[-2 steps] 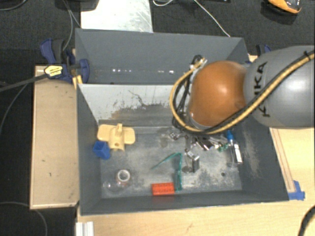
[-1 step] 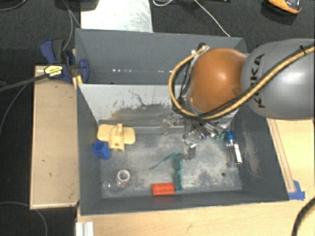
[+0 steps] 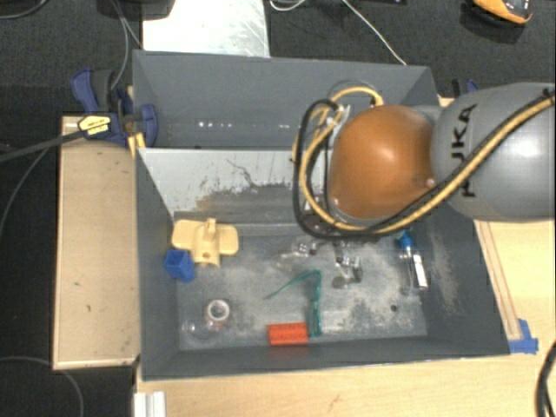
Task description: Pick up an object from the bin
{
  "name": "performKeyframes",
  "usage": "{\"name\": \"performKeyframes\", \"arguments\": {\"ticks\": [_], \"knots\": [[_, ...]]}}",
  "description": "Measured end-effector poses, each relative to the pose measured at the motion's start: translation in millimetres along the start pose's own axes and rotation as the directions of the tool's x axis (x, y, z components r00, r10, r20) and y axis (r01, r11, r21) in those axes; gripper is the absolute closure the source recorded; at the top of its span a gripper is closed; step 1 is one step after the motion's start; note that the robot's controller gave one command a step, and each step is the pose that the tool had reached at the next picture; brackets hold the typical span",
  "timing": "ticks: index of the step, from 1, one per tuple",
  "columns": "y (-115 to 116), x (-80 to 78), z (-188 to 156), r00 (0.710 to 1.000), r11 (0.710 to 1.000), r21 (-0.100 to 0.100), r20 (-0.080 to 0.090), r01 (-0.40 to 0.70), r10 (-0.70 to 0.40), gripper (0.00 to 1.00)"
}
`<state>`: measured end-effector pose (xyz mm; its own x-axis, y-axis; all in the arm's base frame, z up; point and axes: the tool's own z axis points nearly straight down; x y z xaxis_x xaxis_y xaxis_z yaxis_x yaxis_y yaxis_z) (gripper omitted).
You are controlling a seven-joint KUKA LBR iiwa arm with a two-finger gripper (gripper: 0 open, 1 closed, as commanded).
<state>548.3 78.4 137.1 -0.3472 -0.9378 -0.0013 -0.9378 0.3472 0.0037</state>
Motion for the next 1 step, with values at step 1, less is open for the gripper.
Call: {"name": "performKeyframes", "arguments": {"ticks": [1], "knots": [[7.4,-8.6,68.0,1.000,1.000,0.011,0.007,-0.006,0.006,0.00]]}}
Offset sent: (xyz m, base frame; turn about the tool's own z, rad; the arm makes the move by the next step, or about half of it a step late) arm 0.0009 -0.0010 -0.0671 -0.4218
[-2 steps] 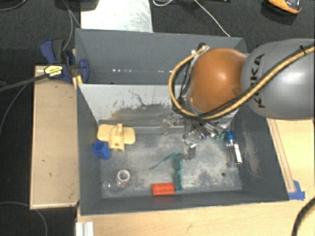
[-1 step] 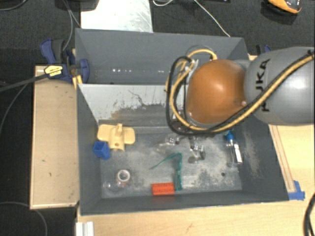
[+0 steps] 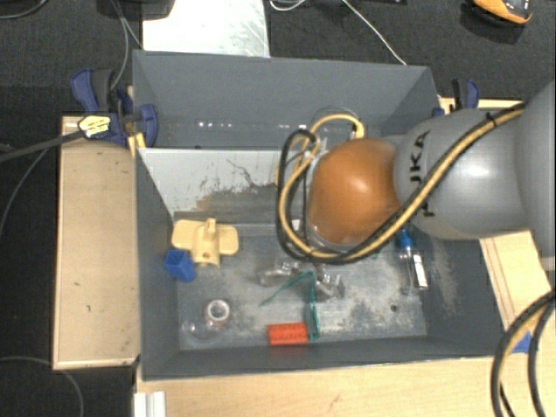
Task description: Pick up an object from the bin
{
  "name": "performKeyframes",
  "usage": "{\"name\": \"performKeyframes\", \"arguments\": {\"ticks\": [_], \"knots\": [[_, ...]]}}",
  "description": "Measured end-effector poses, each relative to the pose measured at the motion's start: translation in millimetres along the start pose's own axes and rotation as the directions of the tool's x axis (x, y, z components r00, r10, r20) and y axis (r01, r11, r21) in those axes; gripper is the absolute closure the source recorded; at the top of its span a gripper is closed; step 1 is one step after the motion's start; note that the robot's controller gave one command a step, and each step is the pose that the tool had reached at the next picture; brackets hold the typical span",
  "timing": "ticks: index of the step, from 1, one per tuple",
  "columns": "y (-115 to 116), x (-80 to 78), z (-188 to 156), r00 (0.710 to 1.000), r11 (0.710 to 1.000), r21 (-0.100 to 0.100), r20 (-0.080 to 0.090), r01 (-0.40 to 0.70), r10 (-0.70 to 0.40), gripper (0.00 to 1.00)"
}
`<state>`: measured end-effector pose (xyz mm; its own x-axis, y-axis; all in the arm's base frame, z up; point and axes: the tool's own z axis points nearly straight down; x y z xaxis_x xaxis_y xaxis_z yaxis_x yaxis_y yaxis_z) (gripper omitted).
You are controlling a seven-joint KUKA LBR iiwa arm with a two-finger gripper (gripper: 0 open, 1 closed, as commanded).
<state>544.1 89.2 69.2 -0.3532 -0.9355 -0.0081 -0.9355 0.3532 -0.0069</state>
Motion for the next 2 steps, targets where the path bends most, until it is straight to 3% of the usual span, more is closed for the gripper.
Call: {"name": "performKeyframes", "arguments": {"ticks": [1,2], "knots": [[-9.6,7.7,-2.3,0.911,0.911,-0.008,0.002,0.413,-0.413,1.00],[-9.6,7.7,-2.3,0.911,0.911,-0.008,0.002,0.411,-0.411,1.00]]}}
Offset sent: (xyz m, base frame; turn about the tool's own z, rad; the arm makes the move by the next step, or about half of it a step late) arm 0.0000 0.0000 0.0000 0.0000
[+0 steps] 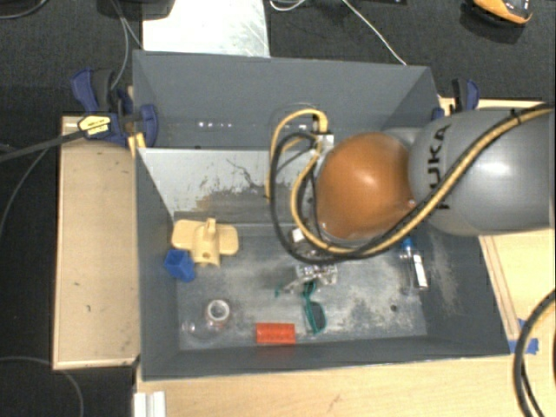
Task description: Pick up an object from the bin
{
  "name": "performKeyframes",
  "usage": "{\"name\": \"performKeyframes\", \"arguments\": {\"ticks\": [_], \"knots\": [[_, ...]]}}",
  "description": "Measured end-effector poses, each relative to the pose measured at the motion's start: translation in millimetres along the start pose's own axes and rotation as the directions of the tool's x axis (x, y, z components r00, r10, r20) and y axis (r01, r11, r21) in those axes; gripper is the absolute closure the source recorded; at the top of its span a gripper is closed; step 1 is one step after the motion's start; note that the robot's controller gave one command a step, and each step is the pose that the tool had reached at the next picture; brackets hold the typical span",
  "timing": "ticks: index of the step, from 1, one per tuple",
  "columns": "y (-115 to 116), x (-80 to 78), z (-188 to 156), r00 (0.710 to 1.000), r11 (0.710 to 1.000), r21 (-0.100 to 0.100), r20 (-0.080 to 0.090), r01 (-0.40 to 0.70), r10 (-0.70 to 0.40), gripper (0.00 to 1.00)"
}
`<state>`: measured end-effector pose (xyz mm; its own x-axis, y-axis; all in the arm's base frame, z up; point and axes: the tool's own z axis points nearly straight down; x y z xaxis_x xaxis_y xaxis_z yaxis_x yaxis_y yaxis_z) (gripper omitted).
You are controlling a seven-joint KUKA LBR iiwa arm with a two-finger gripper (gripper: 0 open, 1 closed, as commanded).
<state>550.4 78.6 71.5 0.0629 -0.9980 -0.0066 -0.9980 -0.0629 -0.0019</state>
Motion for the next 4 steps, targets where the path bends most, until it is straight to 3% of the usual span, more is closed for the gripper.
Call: {"name": "performKeyframes", "arguments": {"ticks": [2,4], "knots": [[3,-0.4,-23,1.000,1.000,-0.011,0.000,-0.001,0.001,1.00],[0,-0.5,-45,1.000,1.000,0.002,0.001,-0.004,0.004,1.00]]}}
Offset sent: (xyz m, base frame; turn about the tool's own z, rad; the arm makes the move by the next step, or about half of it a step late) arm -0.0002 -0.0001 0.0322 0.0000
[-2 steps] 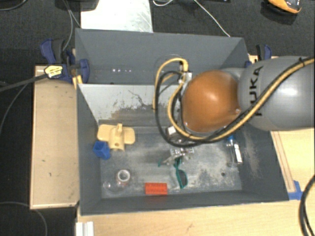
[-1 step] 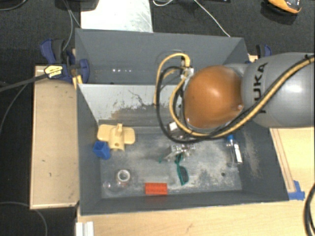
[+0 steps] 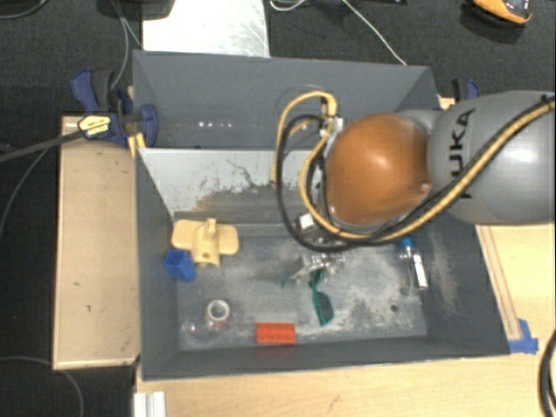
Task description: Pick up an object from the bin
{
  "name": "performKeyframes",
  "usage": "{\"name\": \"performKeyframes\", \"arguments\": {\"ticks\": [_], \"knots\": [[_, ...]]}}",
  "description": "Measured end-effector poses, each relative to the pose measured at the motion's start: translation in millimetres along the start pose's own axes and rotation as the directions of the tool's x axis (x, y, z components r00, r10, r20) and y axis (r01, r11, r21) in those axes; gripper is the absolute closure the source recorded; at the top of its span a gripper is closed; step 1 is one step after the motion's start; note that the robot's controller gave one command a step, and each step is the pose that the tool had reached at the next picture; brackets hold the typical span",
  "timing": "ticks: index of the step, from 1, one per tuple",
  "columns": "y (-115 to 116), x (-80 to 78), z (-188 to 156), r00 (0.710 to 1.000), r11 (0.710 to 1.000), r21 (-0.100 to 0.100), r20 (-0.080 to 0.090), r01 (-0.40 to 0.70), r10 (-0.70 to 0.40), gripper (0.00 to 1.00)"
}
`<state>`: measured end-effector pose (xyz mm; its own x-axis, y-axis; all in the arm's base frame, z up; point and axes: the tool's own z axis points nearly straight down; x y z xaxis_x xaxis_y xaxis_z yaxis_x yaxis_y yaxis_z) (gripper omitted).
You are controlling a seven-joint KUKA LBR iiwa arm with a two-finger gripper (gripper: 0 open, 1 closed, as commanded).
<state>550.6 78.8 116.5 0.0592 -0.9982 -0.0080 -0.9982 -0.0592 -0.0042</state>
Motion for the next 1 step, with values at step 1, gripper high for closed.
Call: {"name": "performKeyframes", "arguments": {"ticks": [1], "knots": [[0.8,-0.2,-1.4,1.000,1.000,-0.003,0.001,-0.001,0.001,1.00]]}}
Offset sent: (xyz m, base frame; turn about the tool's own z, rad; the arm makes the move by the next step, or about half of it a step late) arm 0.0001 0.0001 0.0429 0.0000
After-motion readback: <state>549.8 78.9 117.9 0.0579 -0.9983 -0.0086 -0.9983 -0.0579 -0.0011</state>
